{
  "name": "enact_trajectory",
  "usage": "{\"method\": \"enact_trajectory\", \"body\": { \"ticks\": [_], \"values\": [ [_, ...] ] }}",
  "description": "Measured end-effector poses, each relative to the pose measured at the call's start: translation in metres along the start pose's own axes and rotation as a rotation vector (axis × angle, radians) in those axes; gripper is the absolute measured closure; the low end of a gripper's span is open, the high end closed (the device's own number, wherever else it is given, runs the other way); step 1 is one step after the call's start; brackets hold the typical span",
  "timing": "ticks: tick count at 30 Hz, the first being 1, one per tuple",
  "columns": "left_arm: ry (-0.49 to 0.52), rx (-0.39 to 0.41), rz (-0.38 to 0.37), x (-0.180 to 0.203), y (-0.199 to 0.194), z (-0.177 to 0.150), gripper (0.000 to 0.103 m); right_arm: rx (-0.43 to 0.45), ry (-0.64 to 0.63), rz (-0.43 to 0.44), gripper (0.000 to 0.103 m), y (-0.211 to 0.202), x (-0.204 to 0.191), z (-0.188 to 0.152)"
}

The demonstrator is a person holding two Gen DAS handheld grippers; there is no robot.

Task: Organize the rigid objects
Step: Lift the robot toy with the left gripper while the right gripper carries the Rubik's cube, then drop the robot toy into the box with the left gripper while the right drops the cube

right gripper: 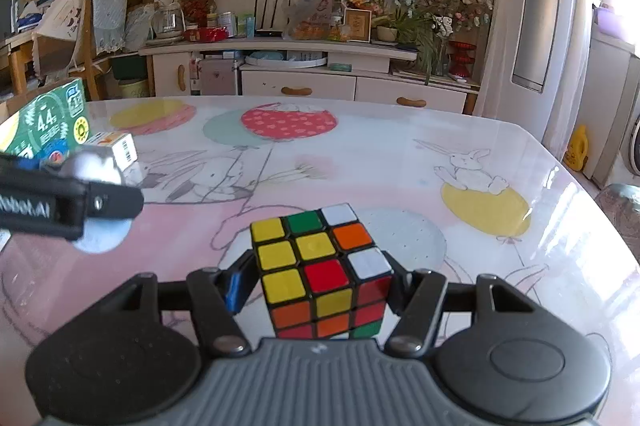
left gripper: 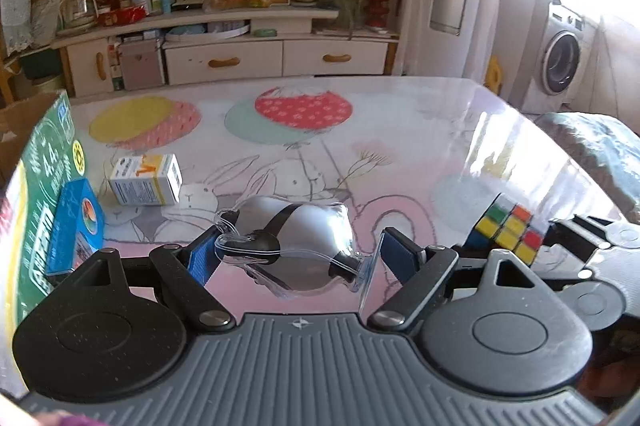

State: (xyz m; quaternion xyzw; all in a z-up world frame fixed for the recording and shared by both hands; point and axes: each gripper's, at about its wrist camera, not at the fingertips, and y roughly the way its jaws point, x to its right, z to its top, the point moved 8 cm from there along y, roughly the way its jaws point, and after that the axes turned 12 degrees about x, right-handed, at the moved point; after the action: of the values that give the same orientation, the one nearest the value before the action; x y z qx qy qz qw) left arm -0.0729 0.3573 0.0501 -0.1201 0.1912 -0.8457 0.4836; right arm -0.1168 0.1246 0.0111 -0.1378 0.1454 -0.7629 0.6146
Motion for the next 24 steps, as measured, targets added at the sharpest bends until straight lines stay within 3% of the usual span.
{"method": "enact_trajectory", "body": {
  "ticks": [8,14,24],
  "values": [
    [-0.04,0.072,-0.027,-0.013,-0.034,0.025,0.0,-0.002,-0.025,0.034,0.04,-0.017,-0.021,0.012],
    [-0.083,0.129,-0.007,-0.037,-0.057,0.045,0.0,0.027,-0.06,0.079,0.04,-0.025,-0.046,0.033],
    [-0.197,0.228,0.141,-0.122,-0.087,0.077,0.0,0.125,-0.119,0.22,0.04,-0.027,-0.119,0.086]
  ]
}}
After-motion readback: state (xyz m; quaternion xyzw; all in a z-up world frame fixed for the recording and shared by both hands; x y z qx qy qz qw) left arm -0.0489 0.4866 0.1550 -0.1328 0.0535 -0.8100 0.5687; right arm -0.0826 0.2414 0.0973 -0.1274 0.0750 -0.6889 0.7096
